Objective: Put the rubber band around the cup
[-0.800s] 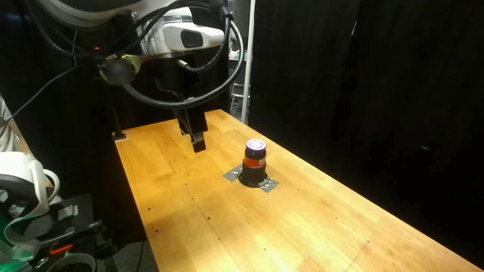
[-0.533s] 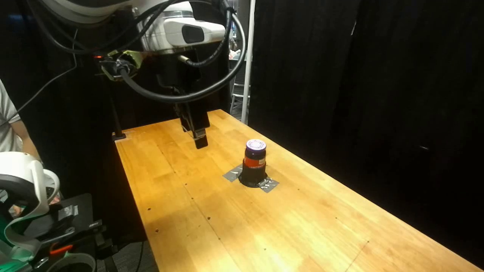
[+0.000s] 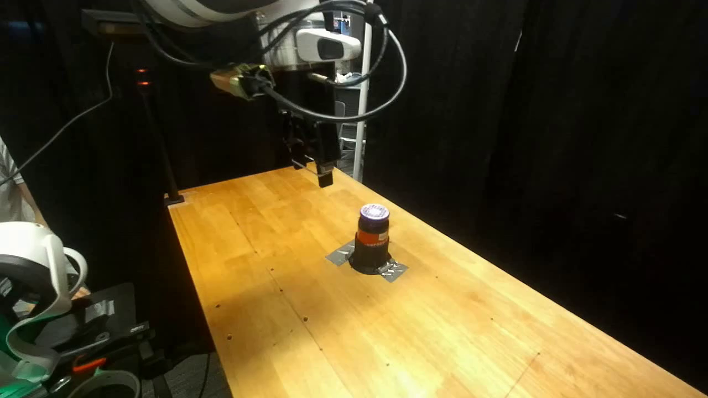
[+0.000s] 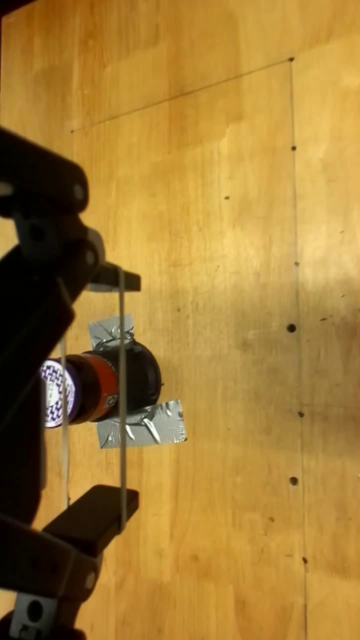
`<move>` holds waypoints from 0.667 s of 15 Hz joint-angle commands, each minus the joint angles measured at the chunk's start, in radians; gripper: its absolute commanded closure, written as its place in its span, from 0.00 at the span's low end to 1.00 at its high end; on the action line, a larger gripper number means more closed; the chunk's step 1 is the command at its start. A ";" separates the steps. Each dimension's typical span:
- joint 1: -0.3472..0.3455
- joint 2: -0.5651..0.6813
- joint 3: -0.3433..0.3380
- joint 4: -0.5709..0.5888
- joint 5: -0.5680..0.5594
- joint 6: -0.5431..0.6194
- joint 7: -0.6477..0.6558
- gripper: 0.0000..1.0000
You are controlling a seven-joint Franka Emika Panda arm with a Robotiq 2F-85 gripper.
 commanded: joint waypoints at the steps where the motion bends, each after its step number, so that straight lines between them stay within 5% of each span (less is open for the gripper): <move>1: 0.014 0.244 -0.006 0.253 -0.026 -0.014 0.037 0.00; 5: 0.045 0.478 -0.043 0.477 -0.111 0.007 0.141 0.00; 10: 0.079 0.713 -0.089 0.736 -0.058 -0.030 0.124 0.00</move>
